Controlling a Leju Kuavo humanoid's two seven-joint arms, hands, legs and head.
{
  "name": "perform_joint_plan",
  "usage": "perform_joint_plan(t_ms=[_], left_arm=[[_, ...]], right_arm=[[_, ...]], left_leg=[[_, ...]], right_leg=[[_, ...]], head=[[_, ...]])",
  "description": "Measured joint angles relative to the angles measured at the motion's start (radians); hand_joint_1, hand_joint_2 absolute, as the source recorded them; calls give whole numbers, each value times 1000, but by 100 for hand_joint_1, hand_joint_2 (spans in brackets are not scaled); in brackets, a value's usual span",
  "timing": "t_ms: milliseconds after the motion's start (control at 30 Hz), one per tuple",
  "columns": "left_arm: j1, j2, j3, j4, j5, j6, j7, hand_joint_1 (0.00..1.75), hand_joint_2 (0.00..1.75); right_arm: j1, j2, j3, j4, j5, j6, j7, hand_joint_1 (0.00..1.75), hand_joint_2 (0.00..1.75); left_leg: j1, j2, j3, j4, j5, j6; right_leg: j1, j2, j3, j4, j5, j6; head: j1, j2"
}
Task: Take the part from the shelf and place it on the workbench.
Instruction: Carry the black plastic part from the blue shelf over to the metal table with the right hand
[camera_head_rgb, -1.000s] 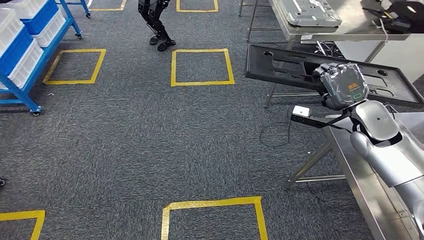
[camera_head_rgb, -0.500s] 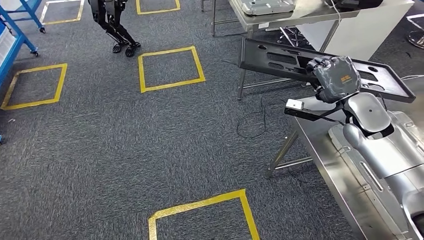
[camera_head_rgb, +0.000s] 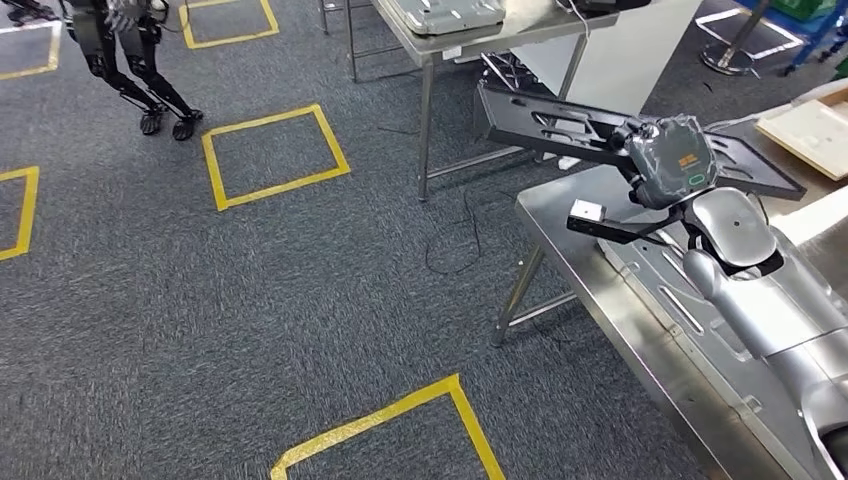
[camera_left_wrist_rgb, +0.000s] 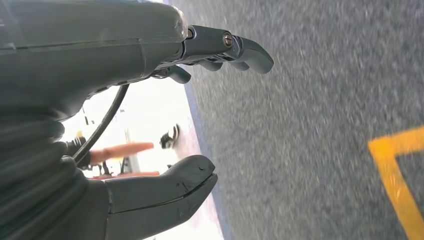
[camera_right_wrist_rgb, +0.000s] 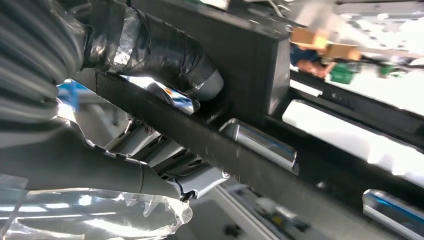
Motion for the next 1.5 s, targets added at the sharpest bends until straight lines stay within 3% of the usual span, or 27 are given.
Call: perform_joint_plan(t_ms=[67, 100, 133, 200, 267, 300, 367, 400, 467, 533, 600, 667, 733, 800, 867, 900, 933, 1000, 1033, 1100, 1133, 1200, 1267, 1300, 1400, 1467, 1500], left_arm=[[2, 0, 2, -3, -2, 1, 0, 0, 175], [2, -1, 4, -4, -3, 1, 0, 0, 175], [2, -2, 5, -5, -6, 1, 0, 0, 175], [2, -4, 9, -7, -11, 0, 0, 0, 175], [1, -6, 16, -10, -15, -1, -1, 0, 175], [0, -6, 19, -12, -17, -1, -1, 0, 175], [-3, -8, 22, -14, -21, -2, -2, 0, 175], [-5, -8, 23, -15, -23, -2, -2, 0, 175], [-5, -9, 28, -17, -29, -3, -2, 0, 175], [-3, -10, 34, -17, -35, -4, 0, 0, 175], [-1, -11, 41, -17, -39, -5, 2, 0, 175], [0, -11, 45, -18, -42, -5, 3, 0, 175], [1, -10, 47, -20, -44, -5, 3, 0, 175], [0, -10, 51, -21, -44, -4, 3, 0, 175], [-3, -10, 57, -24, -44, -4, 3, 0, 175], [-4, -10, 60, -26, -44, -5, 3, 0, 175], [-5, -10, 64, -28, -44, -5, 3, 0, 175], [-4, -10, 70, -30, -44, -6, 2, 0, 175], [-2, -10, 71, -30, -44, -6, 2, 0, 175], [0, -9, 73, -31, -44, -6, 2, 0, 175], [0, -9, 74, -31, -44, -6, 2, 0, 175], [0, -10, 75, -31, -44, -8, 2, 0, 175], [1, -10, 75, -31, -44, -8, 2, 0, 175], [0, -10, 76, -31, -44, -8, 2, 0, 175], [-3, -9, 76, -31, -44, -8, 2, 0, 175], [-4, -9, 76, -32, -44, -8, 2, 0, 175], [-4, -9, 77, -32, -44, -9, 2, 0, 175]], right_arm=[[7, 0, 0, 3, -4, 1, 5, 175, 175], [12, 0, 0, 4, -6, 1, 6, 175, 175], [17, 0, 0, 5, -7, 1, 7, 175, 175], [26, 0, -3, 6, -9, 2, 8, 175, 175], [38, -1, -11, 5, -10, 2, 9, 175, 175], [45, -1, -15, 5, -10, 2, 9, 175, 175], [57, -4, -21, 5, -10, 3, 9, 175, 175], [63, -6, -26, 4, -11, 3, 9, 175, 175], [70, -7, -37, 2, -12, 3, 9, 175, 175], [76, -2, -42, 1, -11, 3, 9, 175, 175], [87, 5, -41, 1, -7, 5, 10, 175, 175], [94, 11, -40, 1, -4, 6, 10, 175, 175], [95, 16, -40, 1, -3, 8, 12, 175, 175], [93, 25, -35, 1, 8, 12, 15, 175, 175], [91, 35, -25, 3, 29, 18, 23, 175, 175], [90, 40, -19, 4, 38, 20, 27, 175, 175], [87, 44, -13, 5, 43, 21, 29, 175, 175], [76, 53, -6, 7, 49, 22, 31, 175, 175], [71, 59, -2, 9, 49, 23, 31, 175, 175], [68, 69, 6, 12, 50, 23, 31, 175, 175], [68, 73, 9, 13, 50, 24, 31, 175, 175], [67, 77, 12, 14, 50, 24, 31, 175, 175], [62, 81, 13, 15, 50, 24, 32, 175, 175], [60, 83, 13, 15, 50, 24, 33, 175, 175], [59, 86, 14, 15, 50, 24, 35, 175, 175], [55, 87, 15, 15, 50, 24, 38, 175, 175], [53, 88, 15, 14, 50, 24, 39, 175, 175]], left_leg=[[0, 25, 1, 0, -4, 0], [0, 38, 3, 1, -7, -2], [1, 51, 5, 1, -11, -5], [1, 73, 12, 6, -21, -14], [-2, 91, 19, 12, -33, -28], [-4, 100, 23, 14, -39, -35], [-3, 115, 30, 15, -48, -47], [-1, 105, 29, 24, -58, -52], [4, 55, -2, 97, -102, -57], [5, 14, -73, 236, -162, -56], [4, 3, -126, 318, -172, -52], [3, -9, -109, 248, -105, -43], [4, -54, -58, 111, -34, -32], [4, -83, -29, 44, -13, -27], [3, -63, -20, 33, -12, -23], [3, -50, -14, 23, -7, -17], [3, -37, -8, 13, -3, -12], [3, -11, 1, -2, 2, -4], [2, 2, 2, -3, 1, -3], [2, 27, 2, -2, -3, -4], [3, 40, 3, -1, -6, -6], [5, 62, 6, 6, -14, -13], [2, 81, 10, 14, -25, -26], [0, 90, 13, 16, -29, -32], [-1, 109, 22, 19, -41, -49], [4, 68, 5, 64, -73, -57], [7, 38, -21, 119, -103, -59]], right_leg=[[-9, -15, -54, 102, -35, 12], [-14, -19, -61, 111, -27, 17], [-18, -25, -46, 80, -2, 21], [-21, -61, 22, -51, 61, 27], [-14, -89, 67, -138, 88, 17], [-9, -89, 70, -147, 86, 8], [-7, -63, 70, -146, 85, -9], [-9, -52, 71, -147, 84, -16], [-11, -32, 75, -150, 84, -31], [-6, -9, 76, -149, 81, -40], [-1, 18, 78, -147, 79, -45], [2, 48, 81, -144, 76, -46], [2, 76, 81, -140, 73, -43], [-1, 101, 76, -139, 74, -33], [-5, 125, 73, -144, 78, -18], [-6, 115, 71, -141, 76, -13], [-5, 89, 63, -126, 66, -8], [-4, 14, 22, -40, 18, -3], [-6, -8, -9, 23, -11, 1], [-13, -19, -52, 107, -35, 9], [-17, -22, -48, 98, -19, 13], [-21, -49, 14, -20, 43, 19], [-15, -84, 69, -125, 79, 13], [-11, -89, 77, -144, 80, 6], [-8, -57, 74, -142, 78, -18], [-12, -37, 76, -145, 80, -32], [-12, -27, 77, -145, 81, -38]], head=[[0, 0], [0, 0], [0, 0], [0, 0], [0, 0], [0, 0], [-1, 0], [-1, 0], [-1, 0], [-1, 0], [-1, 0], [-1, 0], [0, 0], [0, 0], [-1, 0], [0, 0], [0, 0], [1, 0], [1, 0], [1, 0], [1, 0], [1, 0], [1, 0], [1, 0], [1, 0], [1, 0], [1, 0]])
